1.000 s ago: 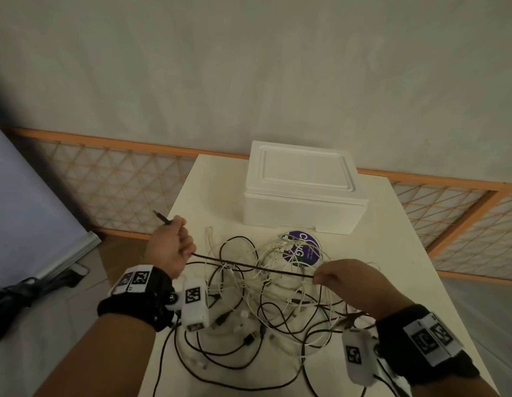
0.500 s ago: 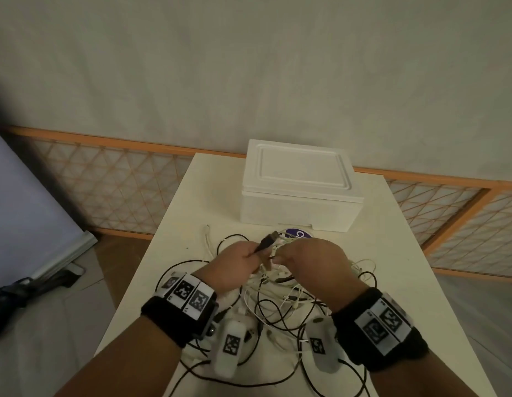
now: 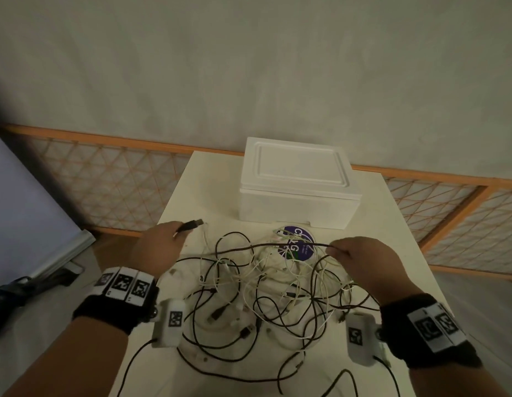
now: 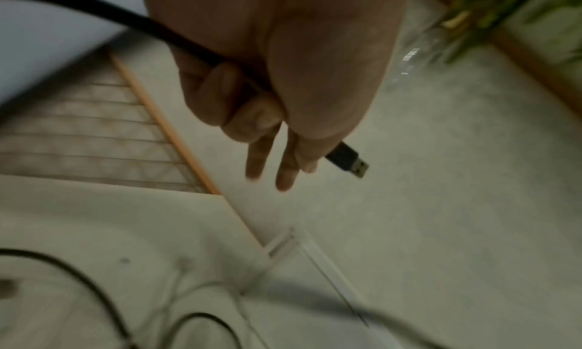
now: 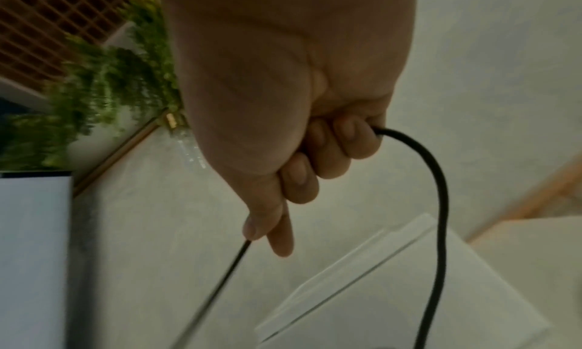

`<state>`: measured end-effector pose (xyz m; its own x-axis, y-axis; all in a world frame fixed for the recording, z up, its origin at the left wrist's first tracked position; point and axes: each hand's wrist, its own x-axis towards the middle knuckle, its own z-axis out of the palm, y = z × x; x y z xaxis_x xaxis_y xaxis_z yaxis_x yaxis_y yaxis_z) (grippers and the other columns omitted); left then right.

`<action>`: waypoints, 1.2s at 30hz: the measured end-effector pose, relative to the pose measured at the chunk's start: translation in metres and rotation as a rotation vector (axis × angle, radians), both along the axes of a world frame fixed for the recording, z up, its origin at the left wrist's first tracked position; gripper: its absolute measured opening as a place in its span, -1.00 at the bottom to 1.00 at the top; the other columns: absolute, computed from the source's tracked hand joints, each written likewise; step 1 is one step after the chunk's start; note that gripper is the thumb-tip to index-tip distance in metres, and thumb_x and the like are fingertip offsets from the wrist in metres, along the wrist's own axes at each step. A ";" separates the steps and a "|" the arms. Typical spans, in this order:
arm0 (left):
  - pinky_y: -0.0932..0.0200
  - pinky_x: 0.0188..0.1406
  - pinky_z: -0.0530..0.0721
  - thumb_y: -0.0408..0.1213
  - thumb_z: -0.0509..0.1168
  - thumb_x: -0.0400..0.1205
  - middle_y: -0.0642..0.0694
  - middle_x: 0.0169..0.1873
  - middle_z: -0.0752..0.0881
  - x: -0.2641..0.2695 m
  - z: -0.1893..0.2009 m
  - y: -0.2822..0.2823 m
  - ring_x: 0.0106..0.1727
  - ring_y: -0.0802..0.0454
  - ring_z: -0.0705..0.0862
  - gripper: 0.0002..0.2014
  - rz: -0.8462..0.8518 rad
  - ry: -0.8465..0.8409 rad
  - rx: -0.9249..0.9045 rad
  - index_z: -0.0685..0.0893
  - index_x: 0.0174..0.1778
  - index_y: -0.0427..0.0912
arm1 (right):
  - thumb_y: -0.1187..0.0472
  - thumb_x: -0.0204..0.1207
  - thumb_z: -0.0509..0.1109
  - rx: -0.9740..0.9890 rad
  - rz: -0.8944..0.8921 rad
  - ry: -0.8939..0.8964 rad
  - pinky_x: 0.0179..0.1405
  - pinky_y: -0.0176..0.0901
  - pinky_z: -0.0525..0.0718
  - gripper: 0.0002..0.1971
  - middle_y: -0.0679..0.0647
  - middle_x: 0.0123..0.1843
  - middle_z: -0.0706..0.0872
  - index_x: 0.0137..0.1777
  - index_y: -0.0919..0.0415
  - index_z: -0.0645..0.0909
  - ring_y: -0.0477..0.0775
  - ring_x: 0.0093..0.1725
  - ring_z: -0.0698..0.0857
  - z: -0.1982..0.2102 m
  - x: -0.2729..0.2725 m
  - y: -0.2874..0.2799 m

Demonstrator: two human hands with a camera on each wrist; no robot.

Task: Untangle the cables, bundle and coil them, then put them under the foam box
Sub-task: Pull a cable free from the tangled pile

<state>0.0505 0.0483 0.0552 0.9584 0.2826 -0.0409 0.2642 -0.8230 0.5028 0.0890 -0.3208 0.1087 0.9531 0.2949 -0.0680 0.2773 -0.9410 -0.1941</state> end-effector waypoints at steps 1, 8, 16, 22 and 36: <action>-0.05 0.19 0.60 -0.14 0.12 0.75 -0.19 0.20 0.70 -0.001 0.007 -0.016 0.19 -0.17 0.65 -0.69 -0.024 -0.093 -0.018 0.63 0.32 -0.14 | -0.12 0.65 0.14 -0.057 0.044 -0.022 -0.08 -0.17 0.57 -0.70 -0.08 0.01 0.76 0.07 -0.09 0.69 0.01 0.06 0.68 0.004 -0.001 0.011; -0.06 -0.03 0.62 0.16 0.07 0.64 -0.15 -0.19 0.77 -0.015 0.033 -0.131 -0.15 -0.11 0.71 -0.59 -0.477 0.036 -0.402 0.71 -0.10 -0.02 | -0.12 0.65 0.13 -0.186 0.332 -0.117 -0.30 -0.17 0.43 -0.66 -0.06 -0.22 0.64 -0.06 0.03 0.66 0.04 -0.13 0.66 0.021 -0.013 0.082; 0.09 -0.37 0.35 0.15 0.07 0.68 -0.03 -0.51 0.50 -0.002 0.014 -0.012 -0.42 0.04 0.49 -0.55 -0.195 0.035 -0.025 0.42 -0.45 -0.04 | -0.10 0.54 0.34 0.319 0.002 0.085 -0.10 -0.28 0.57 -0.78 -0.25 -0.16 0.75 -0.01 -0.09 0.78 -0.26 -0.15 0.67 0.014 0.004 -0.008; 0.02 -0.34 0.54 0.13 0.09 0.69 -0.10 -0.47 0.62 -0.019 -0.038 0.051 -0.34 -0.15 0.67 -0.54 -0.005 0.158 0.143 0.52 -0.41 -0.11 | -0.14 0.59 0.26 0.014 -0.086 0.071 -0.10 -0.17 0.57 -0.73 -0.20 -0.14 0.72 0.00 -0.08 0.75 -0.07 -0.04 0.66 0.002 0.004 -0.030; 0.13 -0.27 0.46 0.05 0.25 0.65 0.10 -0.40 0.59 -0.010 0.038 -0.115 -0.33 0.11 0.57 -0.78 -0.545 -0.011 -0.277 0.50 -0.32 0.17 | -0.11 0.60 0.25 0.095 0.293 0.022 -0.22 -0.20 0.48 -0.73 -0.11 -0.22 0.67 0.03 -0.03 0.72 -0.04 -0.15 0.64 0.021 -0.025 0.060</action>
<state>0.0405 -0.0664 0.0930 0.9629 -0.2680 -0.0323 -0.1643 -0.6767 0.7177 0.0636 -0.2612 0.1297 0.8250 0.5632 -0.0464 0.5292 -0.7987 -0.2863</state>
